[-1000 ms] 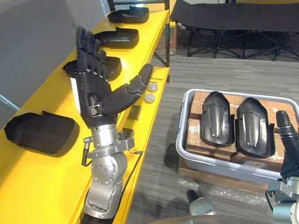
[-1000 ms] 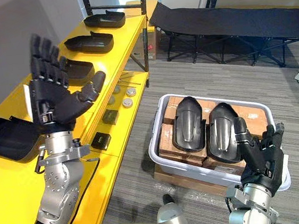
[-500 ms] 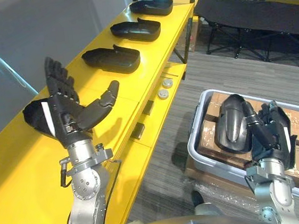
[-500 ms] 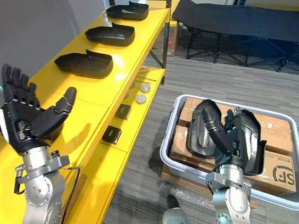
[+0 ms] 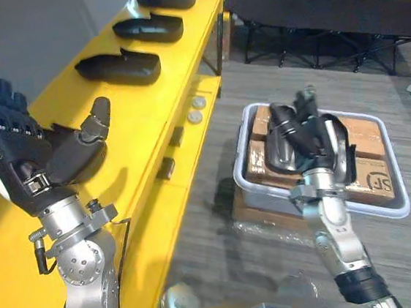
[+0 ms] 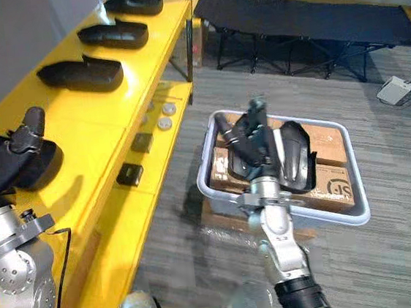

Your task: Walk over and take three plastic housings, then place them on the shelf

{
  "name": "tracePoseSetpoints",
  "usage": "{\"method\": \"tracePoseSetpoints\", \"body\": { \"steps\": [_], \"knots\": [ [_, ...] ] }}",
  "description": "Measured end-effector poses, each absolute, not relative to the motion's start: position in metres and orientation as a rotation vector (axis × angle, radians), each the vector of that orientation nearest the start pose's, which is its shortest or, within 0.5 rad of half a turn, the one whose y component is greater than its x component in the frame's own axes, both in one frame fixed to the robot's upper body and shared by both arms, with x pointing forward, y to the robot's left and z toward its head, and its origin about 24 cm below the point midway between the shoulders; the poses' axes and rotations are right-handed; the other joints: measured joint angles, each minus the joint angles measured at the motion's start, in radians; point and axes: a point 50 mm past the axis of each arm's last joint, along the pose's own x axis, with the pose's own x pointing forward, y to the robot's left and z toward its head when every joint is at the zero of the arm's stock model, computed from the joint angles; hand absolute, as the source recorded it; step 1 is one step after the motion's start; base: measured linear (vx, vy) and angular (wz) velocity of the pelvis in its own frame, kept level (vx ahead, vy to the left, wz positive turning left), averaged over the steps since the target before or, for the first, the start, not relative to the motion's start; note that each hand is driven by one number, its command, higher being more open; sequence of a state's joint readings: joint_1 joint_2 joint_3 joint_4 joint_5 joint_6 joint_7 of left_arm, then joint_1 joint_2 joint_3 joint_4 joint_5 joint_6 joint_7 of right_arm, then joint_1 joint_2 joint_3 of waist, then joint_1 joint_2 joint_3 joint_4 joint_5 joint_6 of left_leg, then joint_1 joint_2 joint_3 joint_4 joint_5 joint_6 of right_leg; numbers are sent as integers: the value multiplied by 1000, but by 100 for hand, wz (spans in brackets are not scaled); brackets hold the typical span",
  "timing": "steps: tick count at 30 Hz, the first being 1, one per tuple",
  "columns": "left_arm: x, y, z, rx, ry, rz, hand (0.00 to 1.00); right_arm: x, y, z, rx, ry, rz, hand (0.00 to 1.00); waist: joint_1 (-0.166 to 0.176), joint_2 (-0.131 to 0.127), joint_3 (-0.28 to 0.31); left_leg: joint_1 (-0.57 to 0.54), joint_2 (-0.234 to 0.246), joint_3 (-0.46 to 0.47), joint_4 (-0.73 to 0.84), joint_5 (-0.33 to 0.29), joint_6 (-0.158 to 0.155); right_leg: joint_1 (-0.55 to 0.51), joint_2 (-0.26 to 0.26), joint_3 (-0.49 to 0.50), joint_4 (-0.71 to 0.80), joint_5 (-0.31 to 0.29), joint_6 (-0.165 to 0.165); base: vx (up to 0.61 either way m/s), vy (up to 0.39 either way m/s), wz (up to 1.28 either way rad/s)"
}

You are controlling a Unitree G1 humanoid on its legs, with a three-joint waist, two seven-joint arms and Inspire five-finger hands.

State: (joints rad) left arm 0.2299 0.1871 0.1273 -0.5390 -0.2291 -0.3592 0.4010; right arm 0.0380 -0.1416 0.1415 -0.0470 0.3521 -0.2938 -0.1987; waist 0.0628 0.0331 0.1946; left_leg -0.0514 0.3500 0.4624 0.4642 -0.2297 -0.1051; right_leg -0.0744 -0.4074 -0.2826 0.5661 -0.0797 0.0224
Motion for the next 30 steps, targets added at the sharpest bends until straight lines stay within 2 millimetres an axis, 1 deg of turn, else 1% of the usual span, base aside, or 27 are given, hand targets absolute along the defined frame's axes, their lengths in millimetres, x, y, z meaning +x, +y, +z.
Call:
{"method": "tracePoseSetpoints", "body": {
  "steps": [1, 2, 3, 4, 5, 6, 7, 8, 9, 10, 11, 12, 13, 14, 15, 17, 19, 20, 22, 24, 25, 26, 27, 28, 29, 30],
  "knots": [
    [173, 221, 145, -147, -644, 445, 100, 237, -150, 56, 244, -192, -88, 100, 2, -20, 7, -17, 44, -4, 51, 1, -27, 44, -7, 0, -110, 47, 80, -153, -493, -29],
    [172, 222, 143, -154, -633, 445, 100, 235, -149, 54, 235, -178, -84, 100, 1, -28, 11, -17, 58, -6, 63, 2, -37, 58, -2, -2, -135, 37, 128, -142, -462, -36],
    [173, 220, 138, -166, -612, 444, 100, 231, -151, 49, 215, -153, -82, 100, -3, -35, 12, -17, 85, -11, 78, 8, -53, 83, 23, -12, -155, -21, 201, -118, -393, -35],
    [172, 219, 133, -180, -583, 455, 100, 228, -156, 45, 190, -124, -70, 100, -7, -34, 12, -14, 109, -19, 74, 22, -76, 95, 54, -32, -172, -78, 221, -98, -490, -47],
    [172, 211, 124, -229, -536, 458, 100, 225, -169, 41, 150, -90, -60, 100, -32, 1, 20, -29, 168, -47, 53, 74, -88, 95, 124, -52, -187, -131, 203, -94, -473, -31],
    [173, 205, 119, -276, -507, 450, 100, 221, -178, 37, 131, -58, -75, 100, -66, 15, 24, -60, 191, -83, 48, 136, -57, 91, 160, -70, -194, -131, 180, -93, -454, -9],
    [174, 201, 117, -302, -488, 442, 100, 218, -182, 33, 127, -31, -87, 100, -80, 15, 24, -79, 201, -99, 48, 183, -14, 93, 177, -79, -207, -132, 165, -70, -345, 5],
    [176, 195, 110, -327, -454, 435, 100, 210, -191, 26, 114, 12, -119, 100, -97, 12, 24, -94, 222, -90, 48, 287, 66, 105, 208, -86, -246, -116, 134, -59, -406, -15],
    [178, 190, 104, -338, -421, 425, 100, 199, -199, 23, 105, 32, -153, 100, -104, 9, 25, -99, 225, -77, 58, 328, 64, 127, 221, -81, -295, -102, 109, -37, -377, -27],
    [178, 187, 101, -344, -405, 417, 100, 194, -204, 22, 89, 38, -168, 100, -105, 5, 27, -98, 209, -76, 70, 305, 35, 132, 222, -74, -312, -95, 98, -17, -249, -41],
    [178, 181, 98, -353, -386, 394, 100, 186, -212, 24, 71, 37, -195, 100, -106, 9, 27, -97, 147, -71, 95, 245, 14, 132, 226, -58, -335, -85, 84, 9, -153, -47],
    [176, 178, 96, -354, -376, 374, 100, 181, -219, 26, 51, 36, -211, 100, -108, 19, 21, -91, 83, -64, 89, 170, 33, 126, 234, -42, -345, -79, 75, 10, -106, -46],
    [176, 178, 96, -352, -374, 370, 100, 180, -221, 26, 45, 37, -215, 100, -110, 21, 20, -79, 63, -57, 76, 145, 46, 125, 236, -38, -344, -78, 74, 33, -90, -34],
    [175, 178, 94, -349, -368, 371, 100, 179, -222, 26, 44, 37, -217, 100, -113, 25, 17, -51, 45, -61, 42, 142, 54, 123, 239, -32, -343, -78, 74, 29, -77, -32],
    [174, 179, 92, -352, -359, 372, 100, 180, -223, 27, 35, 28, -214, 100, -111, 31, 11, -33, 28, -75, 10, 145, 53, 116, 245, -19, -345, -77, 74, 42, -98, -35],
    [175, 179, 90, -383, -345, 360, 100, 181, -223, 29, 34, 17, -221, 100, -110, 37, 6, -24, 16, -87, -20, 145, 53, 114, 247, -9, -369, -53, 74, 34, -9, -26],
    [176, 177, 89, -401, -345, 306, 100, 187, -223, 24, 39, 29, -237, 100, -97, 36, 2, 28, -19, -87, -121, 145, 52, 114, 243, -4, -404, -9, 76, 24, 106, -22],
    [176, 176, 89, -401, -345, 300, 100, 188, -223, 23, 39, 33, -239, 100, -96, 35, 1, 33, -24, -87, -133, 145, 52, 114, 242, -5, -409, -4, 76, -6, 114, -13],
    [178, 172, 89, -401, -344, 240, 100, 197, -227, 12, 38, 77, -256, 100, -93, 33, 0, 64, -53, -86, -198, 144, 44, 121, 230, -10, -434, 33, 79, -16, 121, -3],
    [179, 169, 90, -408, -346, 178, 100, 201, -232, 0, 33, 125, -278, 100, -90, 27, -5, 67, -73, -88, -224, 142, 37, 122, 216, -20, -453, 56, 88, -37, 155, 8],
    [179, 167, 90, -400, -341, 155, 100, 204, -235, -8, 29, 161, -300, 100, -88, 22, -8, 63, -86, -97, -232, 134, 25, 123, 207, -26, -465, 66, 99, -38, 136, 11],
    [180, 166, 90, -398, -338, 148, 100, 206, -237, -11, 27, 176, -313, 100, -86, 20, -9, 59, -93, -106, -234, 129, 18, 122, 201, -32, -469, 69, 103, -54, 136, 12],
    [180, 164, 89, -396, -327, 128, 100, 211, -244, -19, 21, 210, -347, 100, -78, 19, -9, 53, -101, -116, -237, 117, 0, 121, 194, -40, -477, 81, 113, -57, 110, 9],
    [181, 163, 89, -393, -322, 115, 100, 215, -247, -22, 18, 228, -365, 100, -70, 17, -9, 46, -104, -121, -237, 112, -9, 118, 191, -43, -483, 87, 115, -99, 141, 15],
    [182, 163, 88, -383, -316, 92, 100, 223, -257, -27, -1, 263, -398, 100, -58, 12, -6, 16, -115, -134, -221, 110, -11, 106, 180, -52, -487, 102, 118, -137, 142, 23],
    [182, 163, 87, -375, -311, 76, 100, 234, -268, -25, -26, 273, -436, 100, -47, 9, -4, -26, -124, -154, -201, 109, -12, 87, 170, -72, -492, 119, 120, -153, 139, 28]
  ]
}}
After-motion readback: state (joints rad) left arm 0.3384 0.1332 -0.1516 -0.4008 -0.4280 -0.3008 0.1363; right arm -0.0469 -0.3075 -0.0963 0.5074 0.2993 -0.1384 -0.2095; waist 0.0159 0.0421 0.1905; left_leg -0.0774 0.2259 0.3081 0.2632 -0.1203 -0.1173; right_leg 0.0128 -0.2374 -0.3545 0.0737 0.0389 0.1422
